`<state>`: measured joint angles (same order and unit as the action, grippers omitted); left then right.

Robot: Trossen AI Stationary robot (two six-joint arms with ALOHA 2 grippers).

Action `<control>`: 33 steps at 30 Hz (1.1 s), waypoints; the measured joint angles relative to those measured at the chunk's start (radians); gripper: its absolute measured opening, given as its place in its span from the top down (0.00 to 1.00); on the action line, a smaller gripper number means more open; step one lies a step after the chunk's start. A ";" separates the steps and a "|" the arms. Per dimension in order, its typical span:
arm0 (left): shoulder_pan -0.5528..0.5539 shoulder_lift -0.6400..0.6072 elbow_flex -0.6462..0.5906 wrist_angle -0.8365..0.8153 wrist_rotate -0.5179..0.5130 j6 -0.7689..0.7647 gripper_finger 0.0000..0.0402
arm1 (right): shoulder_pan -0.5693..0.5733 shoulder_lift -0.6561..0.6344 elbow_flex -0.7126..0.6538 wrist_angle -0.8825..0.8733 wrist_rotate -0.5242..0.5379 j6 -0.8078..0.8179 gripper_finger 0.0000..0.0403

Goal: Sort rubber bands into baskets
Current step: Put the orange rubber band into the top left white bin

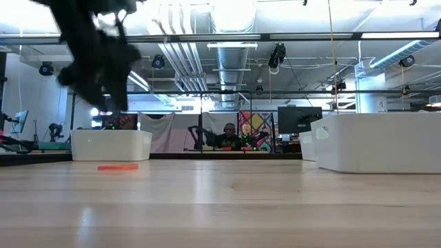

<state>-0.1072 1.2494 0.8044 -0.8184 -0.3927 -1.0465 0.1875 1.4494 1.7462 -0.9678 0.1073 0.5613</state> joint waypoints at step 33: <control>-0.129 0.363 -0.212 0.540 -0.159 -0.114 0.99 | 0.173 0.077 0.000 0.120 0.053 0.278 0.65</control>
<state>-0.2364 1.6123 0.5921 -0.2783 -0.5513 -1.1601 0.3603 1.5269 1.7458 -0.8477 0.1602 0.8392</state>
